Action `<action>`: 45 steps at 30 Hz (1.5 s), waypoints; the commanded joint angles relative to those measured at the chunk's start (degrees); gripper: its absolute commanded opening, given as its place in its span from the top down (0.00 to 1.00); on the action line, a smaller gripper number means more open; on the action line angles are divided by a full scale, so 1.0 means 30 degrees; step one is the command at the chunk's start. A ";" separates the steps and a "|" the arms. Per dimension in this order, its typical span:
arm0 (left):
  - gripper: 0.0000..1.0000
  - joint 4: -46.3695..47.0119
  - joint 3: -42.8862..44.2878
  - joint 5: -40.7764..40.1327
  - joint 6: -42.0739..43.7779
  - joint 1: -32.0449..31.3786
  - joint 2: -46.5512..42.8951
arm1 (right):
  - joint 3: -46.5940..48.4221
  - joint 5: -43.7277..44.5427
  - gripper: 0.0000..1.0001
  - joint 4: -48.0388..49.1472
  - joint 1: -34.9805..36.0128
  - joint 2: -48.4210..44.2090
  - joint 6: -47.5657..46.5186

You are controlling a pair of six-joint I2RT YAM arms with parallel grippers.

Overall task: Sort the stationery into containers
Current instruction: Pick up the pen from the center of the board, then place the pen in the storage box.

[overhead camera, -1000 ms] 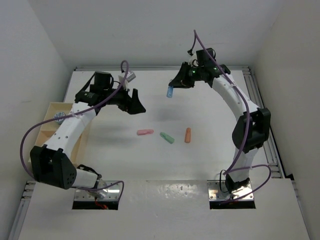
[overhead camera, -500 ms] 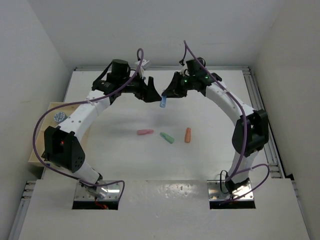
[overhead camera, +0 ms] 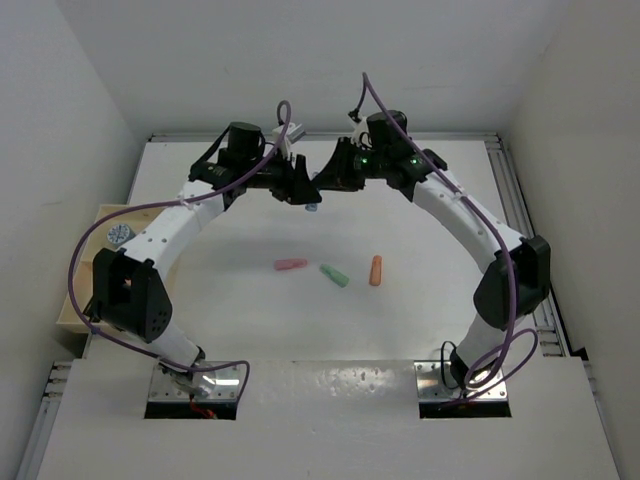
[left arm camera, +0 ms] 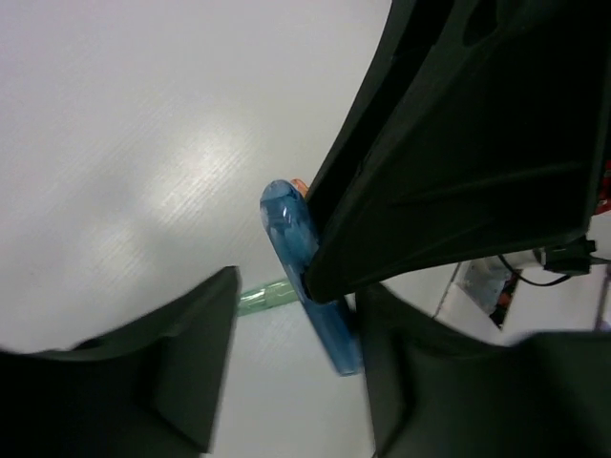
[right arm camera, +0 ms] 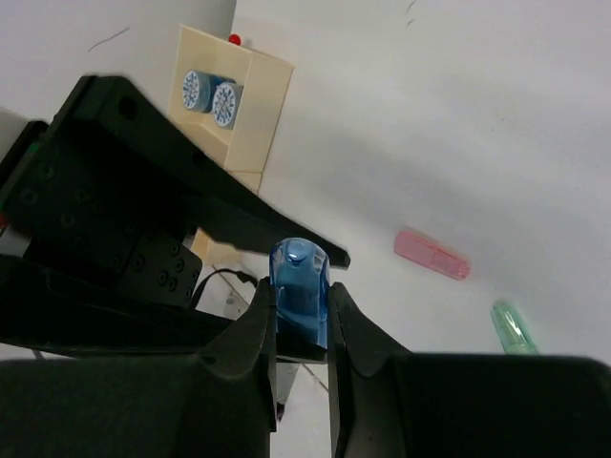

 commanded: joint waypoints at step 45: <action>0.91 -1.0204 -0.9137 -1.1929 1.4725 1.9221 -0.7842 | -0.7570 0.1965 0.42 -0.5254 -0.7595 -0.1376 -1.0439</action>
